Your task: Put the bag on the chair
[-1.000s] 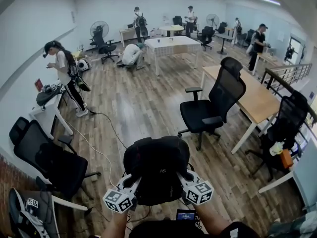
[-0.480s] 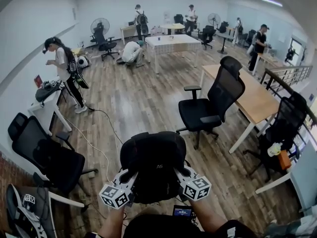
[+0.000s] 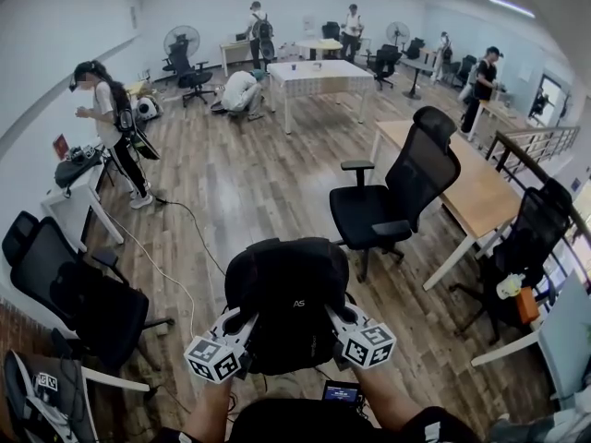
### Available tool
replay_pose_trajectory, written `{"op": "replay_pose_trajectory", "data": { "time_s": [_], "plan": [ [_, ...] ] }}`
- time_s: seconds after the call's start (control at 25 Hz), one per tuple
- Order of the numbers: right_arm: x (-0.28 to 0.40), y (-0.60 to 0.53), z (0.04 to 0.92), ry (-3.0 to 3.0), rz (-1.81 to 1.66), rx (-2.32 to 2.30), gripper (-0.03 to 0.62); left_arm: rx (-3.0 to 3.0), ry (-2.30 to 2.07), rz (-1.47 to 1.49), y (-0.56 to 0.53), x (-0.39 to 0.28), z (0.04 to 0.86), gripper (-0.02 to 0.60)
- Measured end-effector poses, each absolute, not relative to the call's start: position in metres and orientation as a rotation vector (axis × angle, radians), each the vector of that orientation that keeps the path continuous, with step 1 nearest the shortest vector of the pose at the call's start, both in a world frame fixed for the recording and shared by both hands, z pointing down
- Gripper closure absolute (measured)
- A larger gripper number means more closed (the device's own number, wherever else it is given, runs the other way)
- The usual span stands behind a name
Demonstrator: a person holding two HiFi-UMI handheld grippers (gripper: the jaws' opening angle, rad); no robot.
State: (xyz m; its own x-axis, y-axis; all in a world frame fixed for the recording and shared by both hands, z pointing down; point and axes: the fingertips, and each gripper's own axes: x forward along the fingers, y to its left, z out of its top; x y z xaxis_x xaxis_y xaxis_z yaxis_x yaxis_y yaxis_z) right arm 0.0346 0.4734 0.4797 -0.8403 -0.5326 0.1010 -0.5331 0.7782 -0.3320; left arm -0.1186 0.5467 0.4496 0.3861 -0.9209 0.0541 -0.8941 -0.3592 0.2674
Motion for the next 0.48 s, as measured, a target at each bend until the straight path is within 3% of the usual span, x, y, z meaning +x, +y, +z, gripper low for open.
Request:
{"op": "replay_pose_trajectory", "data": {
  "time_s": [0.48],
  "plan": [
    [-0.022,0.322,0.478,-2.950,0.564,0.920,0.569,2.401,-1.550,-0.175,0.391,-0.178,0.450,0.531]
  ]
}}
